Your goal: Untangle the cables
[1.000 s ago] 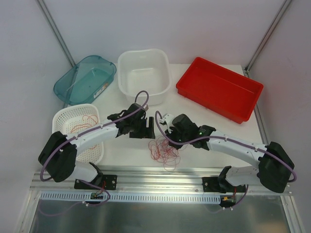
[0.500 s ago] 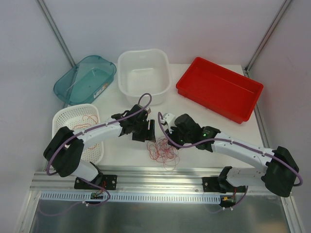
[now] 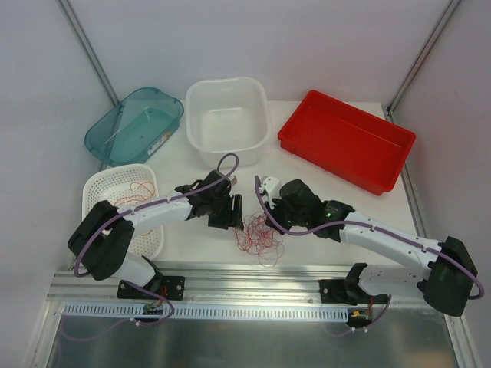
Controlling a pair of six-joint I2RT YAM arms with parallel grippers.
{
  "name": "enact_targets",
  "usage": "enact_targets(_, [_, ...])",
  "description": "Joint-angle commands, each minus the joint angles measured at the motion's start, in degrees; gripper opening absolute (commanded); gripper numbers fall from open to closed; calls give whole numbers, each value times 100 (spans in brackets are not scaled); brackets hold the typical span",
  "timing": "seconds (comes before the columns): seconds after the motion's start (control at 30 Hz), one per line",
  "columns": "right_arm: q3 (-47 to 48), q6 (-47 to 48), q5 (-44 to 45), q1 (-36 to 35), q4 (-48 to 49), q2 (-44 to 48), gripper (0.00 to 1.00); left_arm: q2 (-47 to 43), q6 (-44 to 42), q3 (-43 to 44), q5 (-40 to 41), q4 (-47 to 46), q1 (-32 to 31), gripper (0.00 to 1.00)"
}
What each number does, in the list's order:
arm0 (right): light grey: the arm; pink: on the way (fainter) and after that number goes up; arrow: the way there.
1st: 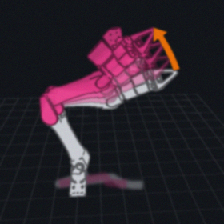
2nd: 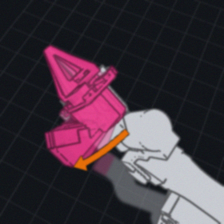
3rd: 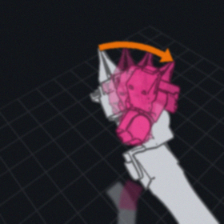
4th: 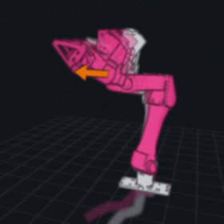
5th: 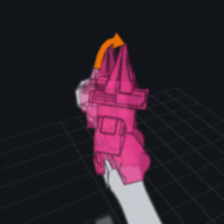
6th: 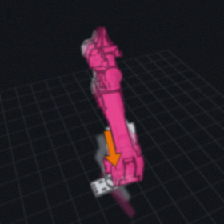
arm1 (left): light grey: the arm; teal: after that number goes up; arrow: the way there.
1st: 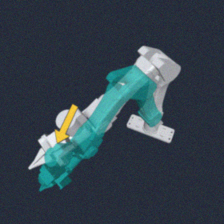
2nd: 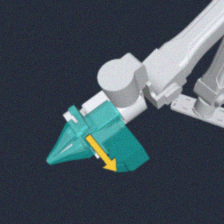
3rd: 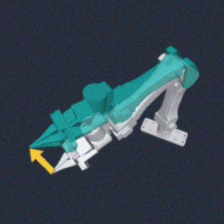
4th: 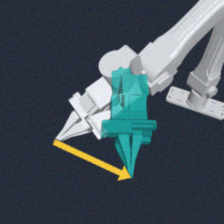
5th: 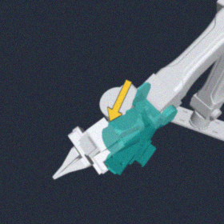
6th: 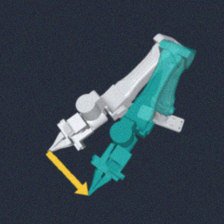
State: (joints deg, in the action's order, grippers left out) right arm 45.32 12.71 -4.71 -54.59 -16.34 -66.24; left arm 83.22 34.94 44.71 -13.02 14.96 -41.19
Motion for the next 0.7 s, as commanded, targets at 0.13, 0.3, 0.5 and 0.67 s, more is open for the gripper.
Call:
enact_targets(0.13, [117,-32,31,-26,236,234,1,-210,13,-208,-289,-555,58,58])
enact_targets(0.3, [74,-58,128,-34,201,243,1,-464,-74,-331,-473,-722,67,56])
enact_targets(0.5, [38,-111,119,-52,236,322,1,-833,-487,-533,-1001,-925,67,57])
enact_targets(0.67, [91,-111,146,-78,192,410,1,-913,-629,-726,-1229,-1004,67,56])
